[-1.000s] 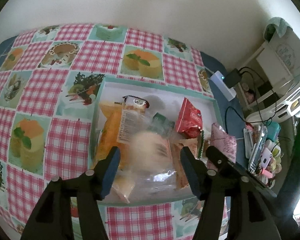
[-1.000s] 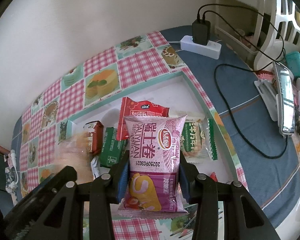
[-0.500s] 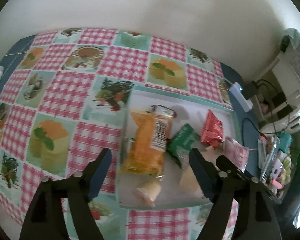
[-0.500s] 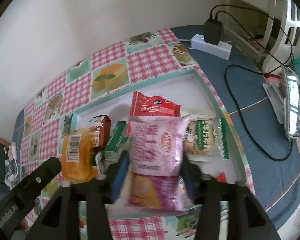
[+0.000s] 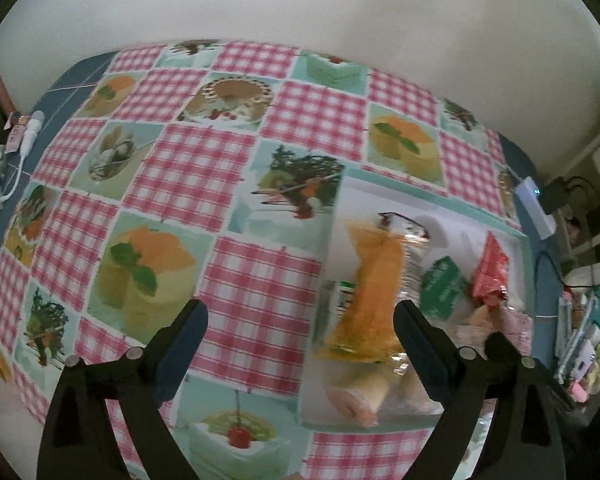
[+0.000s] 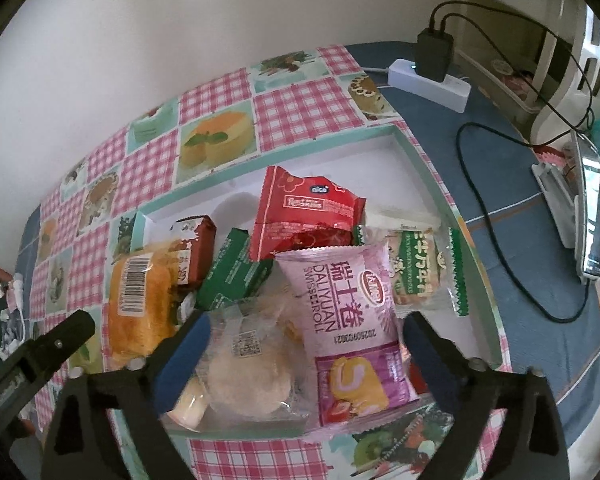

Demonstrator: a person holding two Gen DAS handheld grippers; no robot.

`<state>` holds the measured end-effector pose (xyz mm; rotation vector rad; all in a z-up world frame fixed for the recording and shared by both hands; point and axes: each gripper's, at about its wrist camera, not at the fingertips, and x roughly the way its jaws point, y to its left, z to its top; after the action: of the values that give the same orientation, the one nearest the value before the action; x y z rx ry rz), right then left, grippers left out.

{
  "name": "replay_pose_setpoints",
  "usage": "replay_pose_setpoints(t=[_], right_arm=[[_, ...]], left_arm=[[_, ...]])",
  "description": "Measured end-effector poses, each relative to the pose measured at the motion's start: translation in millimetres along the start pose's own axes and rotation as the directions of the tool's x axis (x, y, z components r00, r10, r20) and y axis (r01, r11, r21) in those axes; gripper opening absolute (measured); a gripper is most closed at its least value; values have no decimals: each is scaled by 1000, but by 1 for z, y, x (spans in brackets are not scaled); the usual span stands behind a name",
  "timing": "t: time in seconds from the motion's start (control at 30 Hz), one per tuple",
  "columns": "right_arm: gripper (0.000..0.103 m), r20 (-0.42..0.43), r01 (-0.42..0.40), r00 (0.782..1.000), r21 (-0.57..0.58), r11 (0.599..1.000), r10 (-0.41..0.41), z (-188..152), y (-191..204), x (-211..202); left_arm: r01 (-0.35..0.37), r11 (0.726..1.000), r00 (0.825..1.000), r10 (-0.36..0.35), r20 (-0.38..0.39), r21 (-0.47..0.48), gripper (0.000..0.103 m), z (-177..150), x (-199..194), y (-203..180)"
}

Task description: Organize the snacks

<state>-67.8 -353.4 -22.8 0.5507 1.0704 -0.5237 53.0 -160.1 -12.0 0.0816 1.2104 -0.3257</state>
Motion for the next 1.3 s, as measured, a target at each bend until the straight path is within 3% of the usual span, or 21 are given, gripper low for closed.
replay_pose_setpoints(t=[0.2,0.53,0.9,1.3], right_arm=[[103,25,13,1000,-37,999,-12,-2,10,-3],[103,69,24,998,-99,995,-17,-29,24,-17],[103,107,24,994,-111,994,-12,-72,25,-44],[103,160,69,986,-174,982,-41,-105,28,-61]], left_arm=[[-29,1000,999,29,-21,-1,94,-1,9,10],[-72,997,997,71,32,33,94,-13,-9,22],[-134,991,991,133,36,26,94,-51,-28,53],[-191,978,980,185,80,83,94,-83,-44,64]])
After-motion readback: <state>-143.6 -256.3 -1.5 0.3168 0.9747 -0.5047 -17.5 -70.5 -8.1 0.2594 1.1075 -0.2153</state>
